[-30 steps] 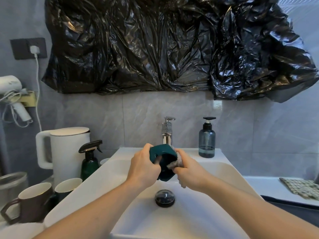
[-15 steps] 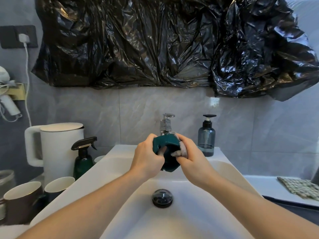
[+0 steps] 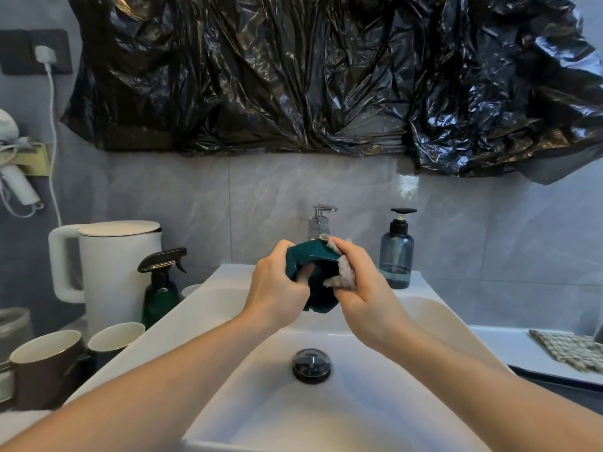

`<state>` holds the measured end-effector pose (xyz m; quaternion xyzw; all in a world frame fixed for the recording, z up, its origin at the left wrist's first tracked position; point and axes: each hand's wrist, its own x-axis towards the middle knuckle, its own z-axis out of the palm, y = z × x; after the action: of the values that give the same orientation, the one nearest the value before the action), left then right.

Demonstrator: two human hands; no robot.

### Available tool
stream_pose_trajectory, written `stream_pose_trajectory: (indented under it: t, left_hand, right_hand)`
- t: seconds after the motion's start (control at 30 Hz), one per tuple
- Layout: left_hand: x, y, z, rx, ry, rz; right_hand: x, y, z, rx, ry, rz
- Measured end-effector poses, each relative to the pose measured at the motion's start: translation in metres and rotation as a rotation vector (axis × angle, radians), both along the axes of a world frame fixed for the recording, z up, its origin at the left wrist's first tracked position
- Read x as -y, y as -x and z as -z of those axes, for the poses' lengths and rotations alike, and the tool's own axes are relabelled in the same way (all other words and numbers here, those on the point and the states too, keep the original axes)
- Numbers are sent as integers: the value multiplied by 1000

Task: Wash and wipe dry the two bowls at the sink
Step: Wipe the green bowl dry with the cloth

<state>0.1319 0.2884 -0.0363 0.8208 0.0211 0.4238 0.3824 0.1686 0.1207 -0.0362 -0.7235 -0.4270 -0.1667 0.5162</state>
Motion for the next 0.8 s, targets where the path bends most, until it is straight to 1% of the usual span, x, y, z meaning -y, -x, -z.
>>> stream_pose_trajectory:
  t: [0.07,0.1,0.13,0.2,0.23,0.27,0.37,0.43,0.53,0.6,0.73,0.8]
  left_hand:
    - [0,2,-1,7,-12,2]
    - [1,4,-2,13,-16,3]
    - [0,4,-1,22,-14,2]
    - [1,5,-2,45,19,11]
    - [2,6,-3,48,40,23]
    - [3,6,-3,35,61,41]
    - [0,6,-2,-69,156,107]
    - [-2,4,1,-135,148,94]
    - [-4,5,5,-187,-105,-20]
    - [-3,6,7,-174,-205,-40]
    - [-2,5,12,-273,-259,4]
    - [-1,6,12,-300,-245,8]
  right_hand:
    - [-2,-1,0,101,0,27]
    - [-3,-1,2,83,-4,34]
    - [-3,-1,3,11,-17,20]
    - [-2,-1,4,-246,-37,-52]
    - [-1,0,4,-367,-12,-76]
    - [0,0,4,-448,14,-84]
    - [-2,-2,4,-515,-16,-80]
    - [-3,-2,2,-535,-51,-73]
    - [-1,-4,1,-482,7,33]
    - [1,-3,2,-395,75,107]
    - [4,1,4,-252,195,103]
    - [2,3,3,-115,243,113]
